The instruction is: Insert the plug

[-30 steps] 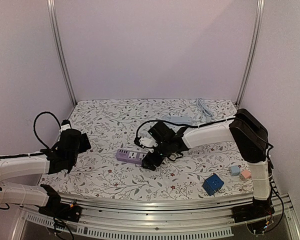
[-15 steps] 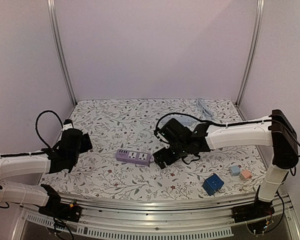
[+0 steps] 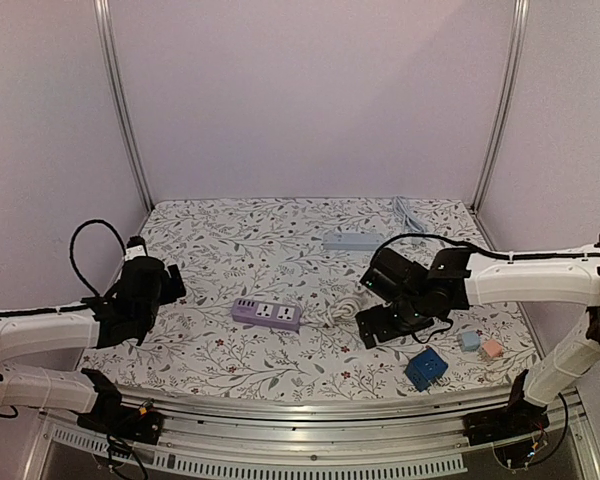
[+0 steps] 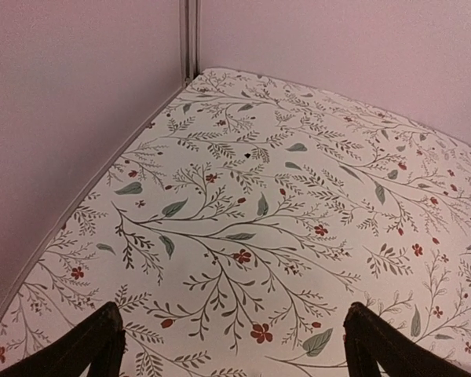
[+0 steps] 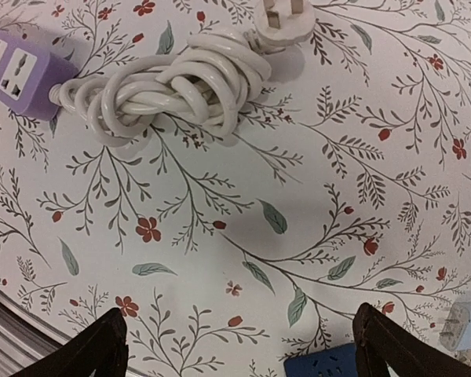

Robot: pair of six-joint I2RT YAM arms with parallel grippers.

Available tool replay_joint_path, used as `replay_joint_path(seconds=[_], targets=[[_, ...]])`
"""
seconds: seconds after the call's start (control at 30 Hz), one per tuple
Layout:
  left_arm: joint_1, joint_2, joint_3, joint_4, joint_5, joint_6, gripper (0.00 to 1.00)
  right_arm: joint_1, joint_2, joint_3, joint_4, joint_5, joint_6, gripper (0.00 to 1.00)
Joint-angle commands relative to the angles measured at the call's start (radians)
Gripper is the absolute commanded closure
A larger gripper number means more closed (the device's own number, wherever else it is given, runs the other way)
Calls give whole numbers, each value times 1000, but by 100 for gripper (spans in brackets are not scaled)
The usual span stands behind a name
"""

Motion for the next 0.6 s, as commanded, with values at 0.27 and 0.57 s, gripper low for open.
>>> replay_joint_path(seconds=[0.27,0.57], targets=[[-28,-5,-3,9,-22,12,3,0,-168,-164,-265,-32,285,1],[-31,-1,-2,9,-27,14,3,0,-220,-259,-216,-100,314,1]])
